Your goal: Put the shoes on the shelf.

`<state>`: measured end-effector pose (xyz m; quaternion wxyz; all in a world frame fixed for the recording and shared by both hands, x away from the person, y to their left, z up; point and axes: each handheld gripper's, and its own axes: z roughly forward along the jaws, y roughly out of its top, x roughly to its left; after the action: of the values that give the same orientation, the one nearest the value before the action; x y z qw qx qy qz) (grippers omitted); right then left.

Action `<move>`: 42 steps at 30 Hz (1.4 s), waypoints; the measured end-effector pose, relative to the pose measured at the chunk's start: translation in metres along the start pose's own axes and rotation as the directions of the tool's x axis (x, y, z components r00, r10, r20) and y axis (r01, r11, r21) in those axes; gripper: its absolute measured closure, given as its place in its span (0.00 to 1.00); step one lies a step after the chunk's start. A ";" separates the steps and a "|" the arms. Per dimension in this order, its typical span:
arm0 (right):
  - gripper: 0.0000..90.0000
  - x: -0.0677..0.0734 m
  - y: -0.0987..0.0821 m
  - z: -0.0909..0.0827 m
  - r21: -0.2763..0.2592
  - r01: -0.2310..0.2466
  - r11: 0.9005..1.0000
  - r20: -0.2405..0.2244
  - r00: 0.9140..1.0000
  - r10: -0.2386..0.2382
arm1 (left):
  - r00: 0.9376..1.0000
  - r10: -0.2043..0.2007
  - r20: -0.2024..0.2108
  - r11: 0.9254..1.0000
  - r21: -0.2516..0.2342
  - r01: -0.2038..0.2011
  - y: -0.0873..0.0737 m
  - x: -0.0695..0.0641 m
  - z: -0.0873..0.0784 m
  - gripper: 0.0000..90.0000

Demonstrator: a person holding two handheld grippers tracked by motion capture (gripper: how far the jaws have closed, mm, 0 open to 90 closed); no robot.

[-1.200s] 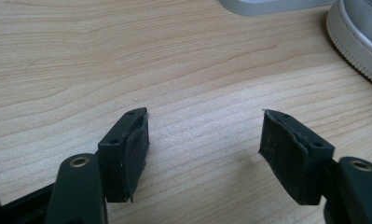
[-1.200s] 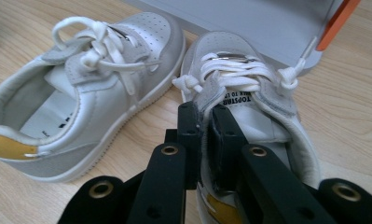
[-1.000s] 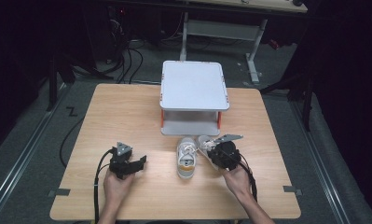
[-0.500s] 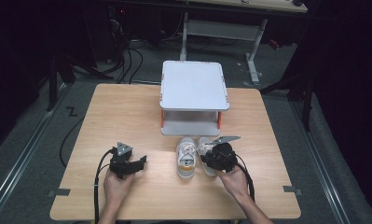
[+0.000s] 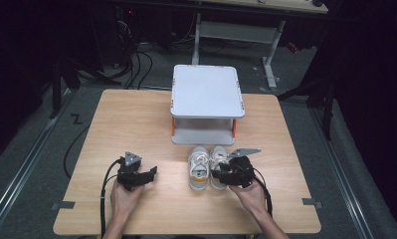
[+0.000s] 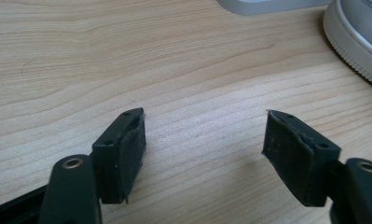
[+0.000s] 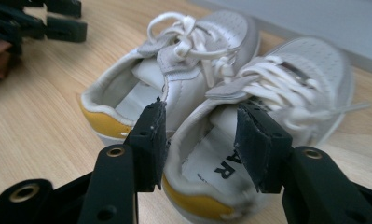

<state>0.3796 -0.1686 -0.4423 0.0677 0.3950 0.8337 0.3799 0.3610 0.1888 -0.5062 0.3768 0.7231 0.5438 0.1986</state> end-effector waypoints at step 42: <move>0.50 -0.108 -0.068 -0.012 -0.125 -0.124 0.984 0.411 0.897 0.165 | 0.967 0.157 0.199 0.987 -0.006 -0.159 0.054 -0.143 -0.021 0.31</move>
<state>0.4065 -0.2789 -0.5010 0.2356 0.5245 0.7488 0.3297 0.3335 0.0551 -0.4346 0.4089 0.7821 0.4450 0.1519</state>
